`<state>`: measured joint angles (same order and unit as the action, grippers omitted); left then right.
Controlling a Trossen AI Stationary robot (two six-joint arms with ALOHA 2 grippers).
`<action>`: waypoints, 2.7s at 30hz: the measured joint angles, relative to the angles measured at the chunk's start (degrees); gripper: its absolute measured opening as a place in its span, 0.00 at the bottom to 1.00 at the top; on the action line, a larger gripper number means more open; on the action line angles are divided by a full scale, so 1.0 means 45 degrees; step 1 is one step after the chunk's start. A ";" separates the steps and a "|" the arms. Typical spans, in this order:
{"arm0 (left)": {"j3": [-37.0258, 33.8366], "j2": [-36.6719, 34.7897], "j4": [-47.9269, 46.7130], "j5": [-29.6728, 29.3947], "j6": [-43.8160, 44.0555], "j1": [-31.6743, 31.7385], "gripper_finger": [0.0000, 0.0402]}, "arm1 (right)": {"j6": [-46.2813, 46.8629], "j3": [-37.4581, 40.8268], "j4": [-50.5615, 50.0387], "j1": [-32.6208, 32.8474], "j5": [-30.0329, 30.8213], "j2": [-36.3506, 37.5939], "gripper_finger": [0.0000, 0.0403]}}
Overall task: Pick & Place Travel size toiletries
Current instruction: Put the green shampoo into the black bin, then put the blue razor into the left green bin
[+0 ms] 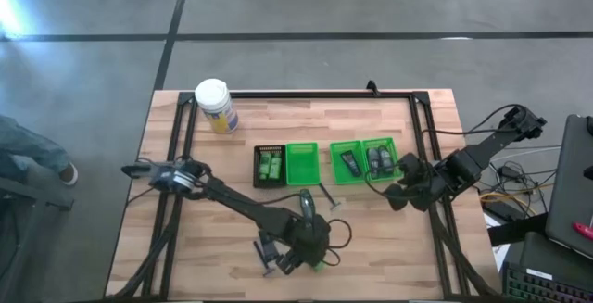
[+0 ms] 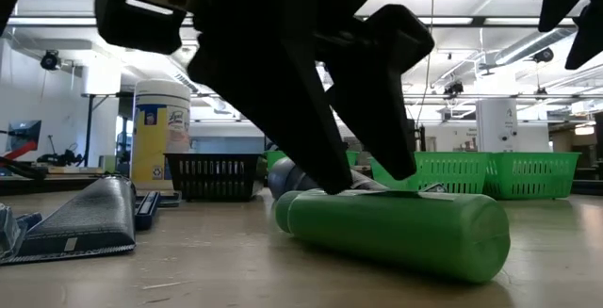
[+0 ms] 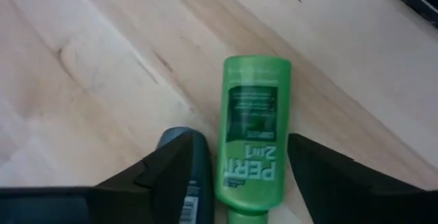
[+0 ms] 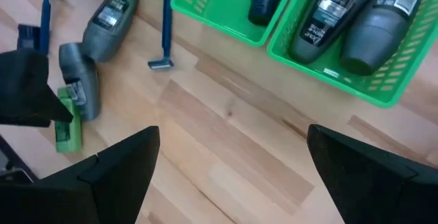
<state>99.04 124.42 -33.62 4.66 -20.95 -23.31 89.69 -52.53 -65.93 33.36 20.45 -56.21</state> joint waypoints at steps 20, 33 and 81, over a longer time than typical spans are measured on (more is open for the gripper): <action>-0.0167 0.0682 -0.0089 0.0854 -0.0273 0.0141 0.57 | -0.0888 -0.0068 -0.0316 0.0000 0.0026 -0.0023 0.91; -0.0190 -0.0314 -0.1492 0.0600 0.2858 0.0514 0.39 | -0.0932 -0.0067 -0.0320 -0.0001 0.0030 -0.0023 0.91; -0.9441 -1.0280 0.1027 -0.3183 1.3481 0.3440 0.70 | -0.0659 -0.0059 -0.0552 -0.0005 0.1167 -0.0023 0.91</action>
<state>56.56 78.16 -29.00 -9.67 39.72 -7.83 86.72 -52.80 -68.41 33.34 25.70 -56.31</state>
